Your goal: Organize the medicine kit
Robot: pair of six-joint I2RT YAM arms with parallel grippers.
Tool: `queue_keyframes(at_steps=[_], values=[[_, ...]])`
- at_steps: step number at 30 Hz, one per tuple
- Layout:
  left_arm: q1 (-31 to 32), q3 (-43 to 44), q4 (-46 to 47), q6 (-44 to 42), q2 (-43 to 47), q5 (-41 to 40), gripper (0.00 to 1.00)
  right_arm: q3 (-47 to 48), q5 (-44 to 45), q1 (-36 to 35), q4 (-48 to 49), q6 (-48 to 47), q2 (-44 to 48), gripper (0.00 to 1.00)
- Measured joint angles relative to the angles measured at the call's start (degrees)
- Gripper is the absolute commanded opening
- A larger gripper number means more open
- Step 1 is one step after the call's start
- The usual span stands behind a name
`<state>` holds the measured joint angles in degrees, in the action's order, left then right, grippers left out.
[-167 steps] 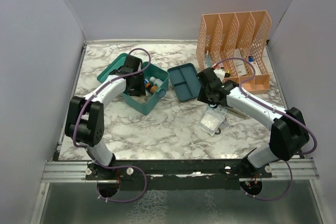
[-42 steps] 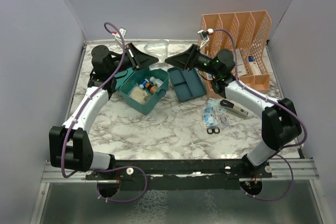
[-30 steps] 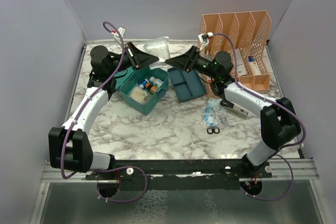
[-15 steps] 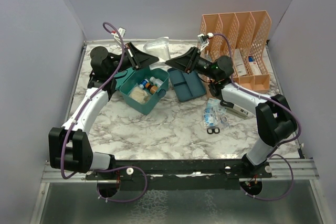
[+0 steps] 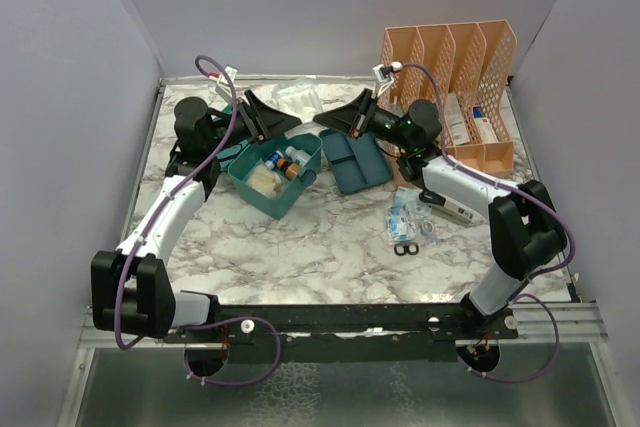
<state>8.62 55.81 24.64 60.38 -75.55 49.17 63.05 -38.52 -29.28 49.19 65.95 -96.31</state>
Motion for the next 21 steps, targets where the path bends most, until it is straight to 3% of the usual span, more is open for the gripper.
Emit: queue_keyframes(at_steps=[5, 12, 16, 21], values=[[-0.63, 2.29, -16.63, -10.21, 2.08, -8.48, 0.73, 4.48, 0.31, 0.0, -11.58, -5.33, -0.31, 0.01], [-0.81, 10.6, -38.6, -20.31, 3.43, -31.61, 0.73, 16.31, 0.26, -0.02, -33.14, -17.51, -4.57, 0.01], [-1.03, 13.05, -45.27, -23.45, 3.67, -40.35, 0.73, 22.51, 0.07, -1.01, -45.64, -24.39, -9.44, 0.01], [-1.09, 15.39, -48.72, -25.59, 3.15, -45.2, 0.73, 30.77, 0.22, -4.92, -58.58, -31.23, -15.98, 0.01]])
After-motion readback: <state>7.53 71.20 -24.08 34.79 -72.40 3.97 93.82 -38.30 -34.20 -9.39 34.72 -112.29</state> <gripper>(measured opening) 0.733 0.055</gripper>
